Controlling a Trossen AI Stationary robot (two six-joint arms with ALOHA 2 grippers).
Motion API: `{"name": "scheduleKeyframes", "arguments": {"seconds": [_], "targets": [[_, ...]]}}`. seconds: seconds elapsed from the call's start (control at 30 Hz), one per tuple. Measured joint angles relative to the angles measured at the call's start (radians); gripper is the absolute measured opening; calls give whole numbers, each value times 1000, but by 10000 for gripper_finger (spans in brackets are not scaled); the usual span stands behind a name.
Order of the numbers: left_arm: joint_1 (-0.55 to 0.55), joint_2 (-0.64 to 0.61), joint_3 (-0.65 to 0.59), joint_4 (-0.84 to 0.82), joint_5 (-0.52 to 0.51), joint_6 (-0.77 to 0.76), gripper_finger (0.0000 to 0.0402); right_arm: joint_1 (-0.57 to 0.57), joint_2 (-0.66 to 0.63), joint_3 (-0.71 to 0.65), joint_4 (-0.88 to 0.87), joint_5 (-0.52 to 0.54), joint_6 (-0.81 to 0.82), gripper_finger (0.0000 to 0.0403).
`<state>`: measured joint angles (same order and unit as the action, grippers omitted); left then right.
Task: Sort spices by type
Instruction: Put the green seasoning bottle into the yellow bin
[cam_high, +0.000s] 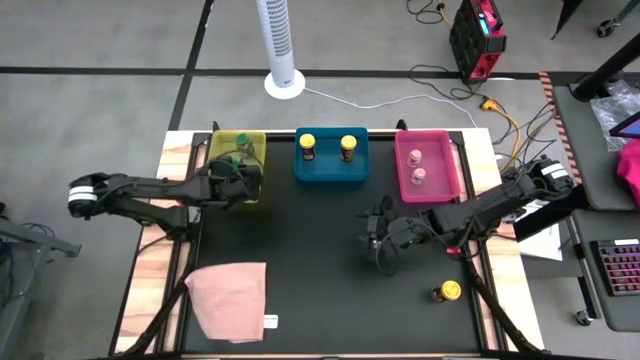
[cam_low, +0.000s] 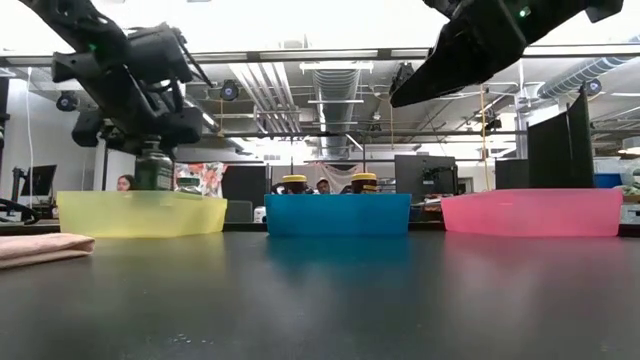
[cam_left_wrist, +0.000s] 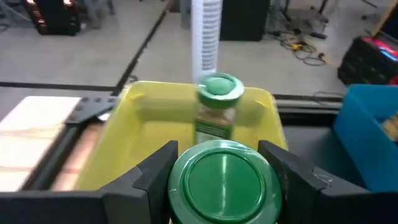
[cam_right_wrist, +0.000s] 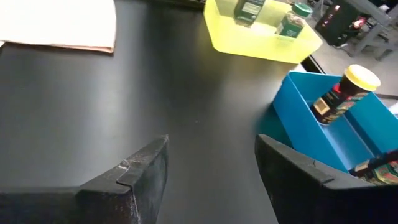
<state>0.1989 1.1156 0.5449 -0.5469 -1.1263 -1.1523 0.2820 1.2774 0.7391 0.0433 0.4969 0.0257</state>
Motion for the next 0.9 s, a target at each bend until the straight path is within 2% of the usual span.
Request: {"name": "scheduleKeyframes", "arguments": {"seconds": [0.1, 0.4, 0.6, 0.77, 0.9], "targets": [[5, 35, 0, 74, 19, 65, 182, -10, 0, -6, -1, 0, 0, 226], [125, 58, 0, 97, 84, 150, 182, -13, 0, -18, -1, -2, 7, 227], [187, 58, 0, 213, 129, 280, 182, -12, 0, -18, -1, -2, 8, 225], [219, 60, -6, 236, 149, 298, 182, -12, 0, -19, -1, -2, 8, 227], [218, 55, -58, 359, 146, 313, 182, -12, 0, -24, -1, -2, 13, 223]]}}
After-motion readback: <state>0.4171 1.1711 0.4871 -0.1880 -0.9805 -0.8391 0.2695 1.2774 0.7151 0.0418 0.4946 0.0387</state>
